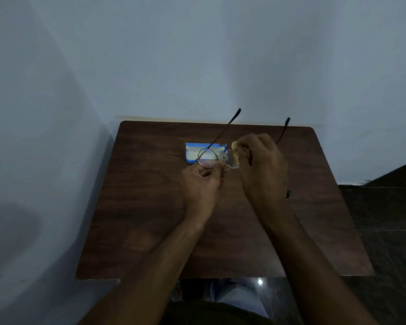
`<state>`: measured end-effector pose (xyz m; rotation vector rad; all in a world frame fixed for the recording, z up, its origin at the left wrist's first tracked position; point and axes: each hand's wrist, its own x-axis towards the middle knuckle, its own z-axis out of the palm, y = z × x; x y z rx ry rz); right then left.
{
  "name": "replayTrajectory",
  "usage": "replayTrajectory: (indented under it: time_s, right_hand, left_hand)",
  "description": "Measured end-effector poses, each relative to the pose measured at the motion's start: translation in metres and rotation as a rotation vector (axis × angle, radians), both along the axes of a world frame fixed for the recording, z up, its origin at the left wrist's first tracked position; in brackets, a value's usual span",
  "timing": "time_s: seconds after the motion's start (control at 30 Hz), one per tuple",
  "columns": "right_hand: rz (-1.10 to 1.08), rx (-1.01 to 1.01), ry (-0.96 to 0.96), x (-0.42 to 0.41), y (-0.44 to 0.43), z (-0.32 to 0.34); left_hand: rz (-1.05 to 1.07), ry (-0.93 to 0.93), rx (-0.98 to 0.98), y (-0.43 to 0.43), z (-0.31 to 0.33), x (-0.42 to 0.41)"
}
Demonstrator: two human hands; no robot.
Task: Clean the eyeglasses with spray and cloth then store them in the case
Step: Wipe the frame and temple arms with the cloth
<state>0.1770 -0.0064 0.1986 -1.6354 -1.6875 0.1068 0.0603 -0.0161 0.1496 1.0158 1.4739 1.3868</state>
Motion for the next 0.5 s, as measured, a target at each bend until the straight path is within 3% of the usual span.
replayTrajectory:
  time_s: [0.07, 0.2, 0.33, 0.5]
  right_hand:
    - [0.009, -0.014, -0.132, -0.006, -0.006, -0.002]
    - [0.100, -0.115, -0.152, -0.019, -0.012, -0.016]
    - [0.025, -0.089, -0.207, -0.014, 0.003, -0.014]
    - [0.094, -0.106, -0.157, -0.017, -0.002, -0.019]
  left_hand:
    - [0.036, -0.101, -0.029, 0.005, -0.005, 0.000]
    - [0.067, -0.221, -0.103, 0.009, -0.016, -0.005]
    - [0.036, -0.181, -0.082, 0.007, -0.018, 0.000]
    - [0.095, -0.087, -0.047, 0.013, -0.021, -0.010]
